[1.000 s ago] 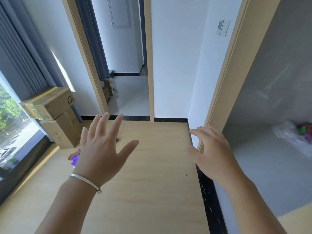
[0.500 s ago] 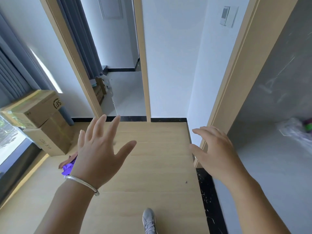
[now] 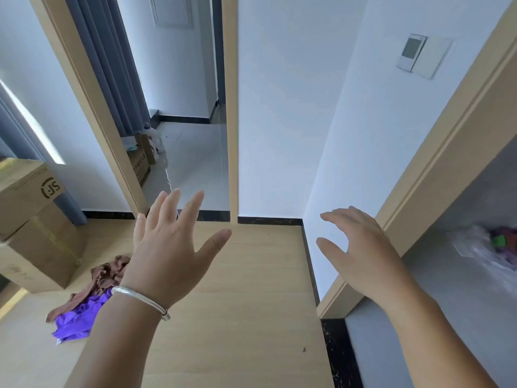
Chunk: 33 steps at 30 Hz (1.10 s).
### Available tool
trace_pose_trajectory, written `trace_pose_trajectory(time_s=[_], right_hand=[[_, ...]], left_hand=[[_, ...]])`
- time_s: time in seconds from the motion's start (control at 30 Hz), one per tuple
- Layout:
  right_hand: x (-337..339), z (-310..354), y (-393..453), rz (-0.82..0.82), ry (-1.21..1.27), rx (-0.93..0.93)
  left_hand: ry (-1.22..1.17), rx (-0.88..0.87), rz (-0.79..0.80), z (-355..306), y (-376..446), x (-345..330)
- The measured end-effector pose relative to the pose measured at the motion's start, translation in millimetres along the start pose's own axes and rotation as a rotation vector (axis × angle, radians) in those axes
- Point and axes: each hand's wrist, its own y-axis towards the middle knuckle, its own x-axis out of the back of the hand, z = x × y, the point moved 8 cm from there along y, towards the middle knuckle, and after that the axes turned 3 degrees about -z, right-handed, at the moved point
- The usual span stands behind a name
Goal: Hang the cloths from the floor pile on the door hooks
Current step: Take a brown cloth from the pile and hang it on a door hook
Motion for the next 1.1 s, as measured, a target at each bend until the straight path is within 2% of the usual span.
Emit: trace_pose_trajectory(time_s=[0.37,0.83,0.97,1.1], right_hand=[[-50.4,-18.6,116.2,0.033,0.019,0.012],[-94.2,-74.7,348.2,0.079,0.14,0.134],[-119.2,-66.9,398.1,0.139,0.152,0.226],[-139.9,-32.4,441.9,0.158,0.188,0.341]], left_hand=[[0.015,0.024,0.054,14.7,107.8,-46.0],[0.155,0.16,-0.044,-8.0,297.2,-80.6],[0.169,0.208,-0.082,-8.2,333.6,-88.1],[0.175,0.244,-0.149,3.0,366.6,-81.0]])
